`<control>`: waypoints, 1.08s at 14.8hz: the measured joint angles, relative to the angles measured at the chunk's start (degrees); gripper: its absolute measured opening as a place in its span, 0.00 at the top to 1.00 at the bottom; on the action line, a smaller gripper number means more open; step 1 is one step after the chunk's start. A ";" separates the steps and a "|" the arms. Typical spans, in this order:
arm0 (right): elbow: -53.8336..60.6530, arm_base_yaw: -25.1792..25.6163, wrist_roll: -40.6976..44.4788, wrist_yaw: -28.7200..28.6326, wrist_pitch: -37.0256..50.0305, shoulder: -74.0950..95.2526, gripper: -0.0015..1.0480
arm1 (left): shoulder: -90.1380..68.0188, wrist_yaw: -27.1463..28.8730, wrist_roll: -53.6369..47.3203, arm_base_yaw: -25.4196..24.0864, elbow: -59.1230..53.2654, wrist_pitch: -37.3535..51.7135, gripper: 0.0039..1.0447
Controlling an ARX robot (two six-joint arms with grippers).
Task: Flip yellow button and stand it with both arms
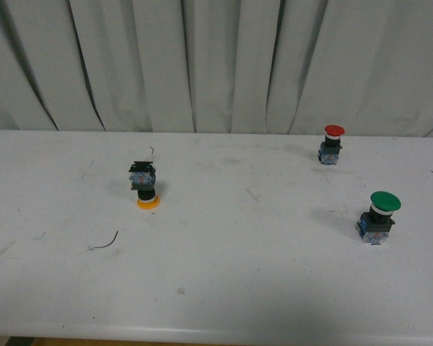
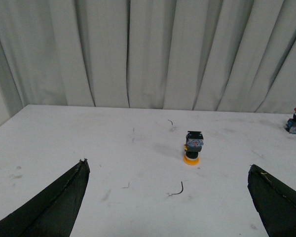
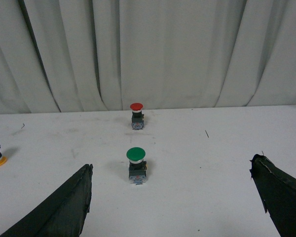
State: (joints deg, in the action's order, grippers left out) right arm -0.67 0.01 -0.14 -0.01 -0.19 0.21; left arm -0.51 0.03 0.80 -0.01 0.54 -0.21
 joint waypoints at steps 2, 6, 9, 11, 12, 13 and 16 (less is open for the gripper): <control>0.00 0.00 0.00 0.00 0.00 0.00 0.06 | 0.00 0.00 0.02 0.00 0.00 0.00 0.06; 0.00 0.00 0.00 0.00 0.00 0.00 0.06 | 0.00 0.00 0.02 0.00 0.00 0.00 0.06; 0.00 0.00 0.00 0.00 0.00 0.00 0.06 | 0.00 0.00 0.02 0.00 0.00 0.00 0.06; 0.00 0.00 0.00 0.00 0.00 0.00 0.06 | 0.00 0.00 0.02 0.00 0.00 0.00 0.06; 0.00 0.00 0.00 0.00 0.00 0.00 0.06 | 0.00 0.00 0.02 0.00 0.00 0.00 0.06; 0.00 0.00 0.00 0.00 0.00 0.00 0.06 | 0.00 0.00 0.02 0.00 0.00 0.00 0.06; 0.00 0.00 0.00 0.00 0.00 0.00 0.06 | 0.00 0.00 0.02 0.00 0.00 0.00 0.06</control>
State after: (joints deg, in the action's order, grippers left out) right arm -0.67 0.01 -0.14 -0.01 -0.19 0.21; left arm -0.51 0.03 0.82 -0.01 0.54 -0.21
